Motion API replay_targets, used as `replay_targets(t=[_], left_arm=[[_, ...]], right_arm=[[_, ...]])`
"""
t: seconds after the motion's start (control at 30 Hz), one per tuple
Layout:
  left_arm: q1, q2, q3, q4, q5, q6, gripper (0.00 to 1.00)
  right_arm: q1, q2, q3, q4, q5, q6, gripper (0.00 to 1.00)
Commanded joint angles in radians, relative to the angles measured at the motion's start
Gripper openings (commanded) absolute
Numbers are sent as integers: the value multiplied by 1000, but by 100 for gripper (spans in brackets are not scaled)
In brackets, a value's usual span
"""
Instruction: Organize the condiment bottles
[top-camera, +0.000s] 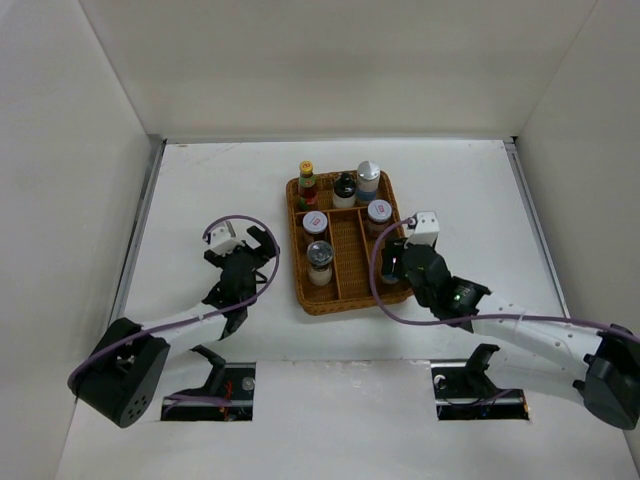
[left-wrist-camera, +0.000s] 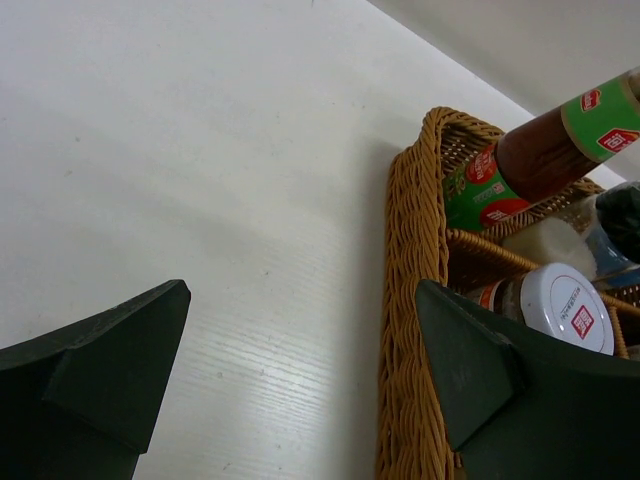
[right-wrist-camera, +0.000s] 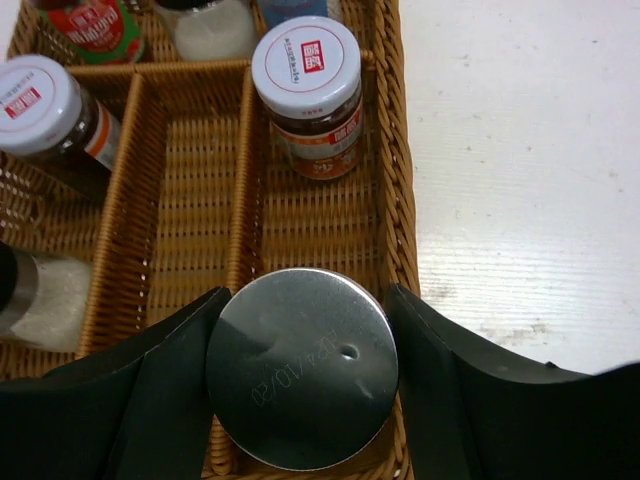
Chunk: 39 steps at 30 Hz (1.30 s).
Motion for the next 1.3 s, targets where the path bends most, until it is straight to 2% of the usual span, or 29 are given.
replay_targets(t=[0.0,0.1,0.2,0.33,0.43,0.73,0.93,1.27], left_arm=[[-2,-57,52,-29,8,1,100],[-6,-98,71,-112,-7,-5,100],[-6,-111,104,-209,-24,-10,100],[-16,-117,111,-242,-56,-22,100],[-29,-115,134,-278,-59,-22,100],[-63,-98,149,-309,-44,-22,100],[-65,-85,151,-307,-47,-22,100],[-69,-39,189,-301,-39,-13,100]], right_arm=[[5,-7,-8,93,-15,33,60],[-1,-42,-22,90,-10,33,86],[-11,-99,-26,91,-9,37,99],[-47,-182,-8,94,16,39,100],[-109,-250,-23,137,51,105,100],[-388,-377,-175,194,27,350,100],[-531,-328,-224,209,-122,405,100],[-543,-224,-213,241,-168,393,100]])
